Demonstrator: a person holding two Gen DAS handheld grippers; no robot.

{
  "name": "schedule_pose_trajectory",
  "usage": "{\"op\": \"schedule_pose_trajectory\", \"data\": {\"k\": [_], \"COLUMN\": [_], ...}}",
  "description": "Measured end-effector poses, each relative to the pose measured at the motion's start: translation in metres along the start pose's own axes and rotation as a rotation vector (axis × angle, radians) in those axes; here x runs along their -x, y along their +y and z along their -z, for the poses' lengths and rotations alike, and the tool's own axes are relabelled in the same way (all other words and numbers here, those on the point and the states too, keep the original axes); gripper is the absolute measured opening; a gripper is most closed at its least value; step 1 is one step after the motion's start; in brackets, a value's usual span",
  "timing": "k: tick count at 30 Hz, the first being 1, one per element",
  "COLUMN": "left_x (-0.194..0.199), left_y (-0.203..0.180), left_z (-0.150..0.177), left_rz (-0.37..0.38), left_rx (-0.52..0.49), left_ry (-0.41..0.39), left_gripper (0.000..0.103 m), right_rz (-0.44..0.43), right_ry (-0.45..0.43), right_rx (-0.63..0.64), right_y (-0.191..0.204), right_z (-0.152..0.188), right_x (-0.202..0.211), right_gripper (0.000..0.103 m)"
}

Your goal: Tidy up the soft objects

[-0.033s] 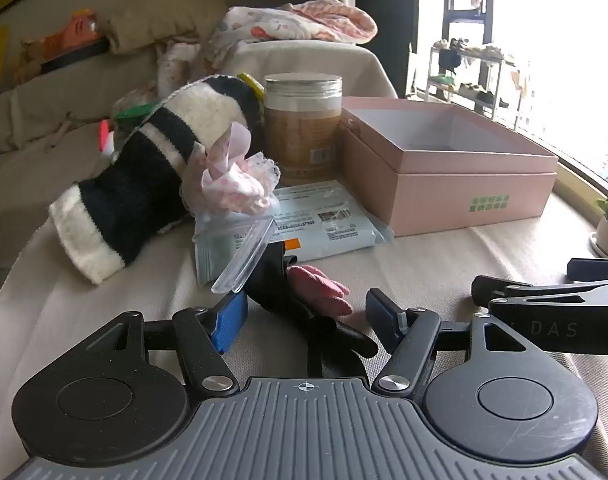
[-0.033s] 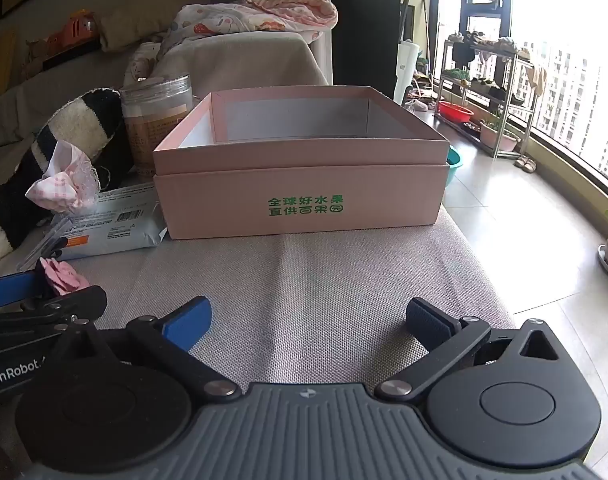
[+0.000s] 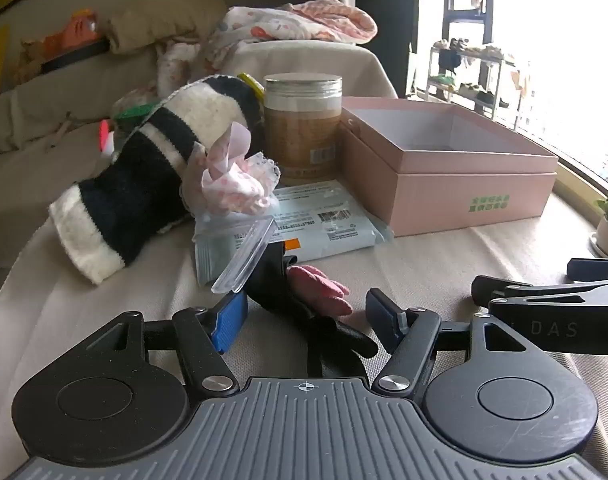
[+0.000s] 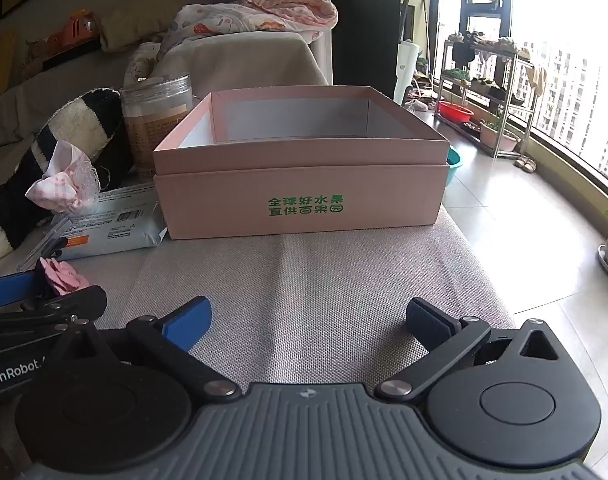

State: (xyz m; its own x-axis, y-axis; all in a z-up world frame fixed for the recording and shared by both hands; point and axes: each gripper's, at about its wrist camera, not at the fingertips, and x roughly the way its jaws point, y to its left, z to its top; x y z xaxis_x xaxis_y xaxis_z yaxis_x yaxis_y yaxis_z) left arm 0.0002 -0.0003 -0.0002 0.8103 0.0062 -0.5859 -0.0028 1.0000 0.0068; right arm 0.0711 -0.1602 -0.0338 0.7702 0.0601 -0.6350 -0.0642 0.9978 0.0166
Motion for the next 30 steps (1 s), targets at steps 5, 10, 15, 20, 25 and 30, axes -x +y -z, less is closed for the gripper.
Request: {"op": "schedule_pose_trajectory", "data": {"k": [5, 10, 15, 20, 25, 30], "left_x": [-0.0001, -0.0002, 0.0001, 0.0001, 0.0001, 0.0001], "left_y": [-0.0003, -0.0003, 0.0003, 0.0002, 0.0002, 0.0004], "left_z": [-0.0003, -0.0002, 0.0, 0.0, -0.0001, 0.0], "left_rz": [0.003, 0.003, 0.004, 0.004, 0.004, 0.004], "left_rx": [0.002, 0.003, 0.006, 0.005, 0.005, 0.006], "left_ry": [0.001, -0.001, -0.002, -0.002, -0.002, -0.003], "left_gripper": [0.071, 0.071, 0.071, 0.071, 0.071, 0.071], "right_rz": [0.001, 0.001, 0.0, 0.0, 0.0, 0.0], "right_ry": [-0.001, -0.001, -0.002, -0.002, -0.002, -0.002], "right_rx": [0.001, 0.001, 0.0, 0.0, 0.0, 0.0], "right_y": [0.0, 0.0003, 0.0, 0.0001, 0.0002, 0.0002], "right_z": [0.0, -0.0003, 0.0, -0.0001, -0.0001, -0.0001], "right_x": [0.0001, -0.0001, 0.0002, 0.0002, 0.0003, 0.0004], "right_gripper": [0.103, 0.103, 0.103, 0.103, 0.103, 0.103]}}
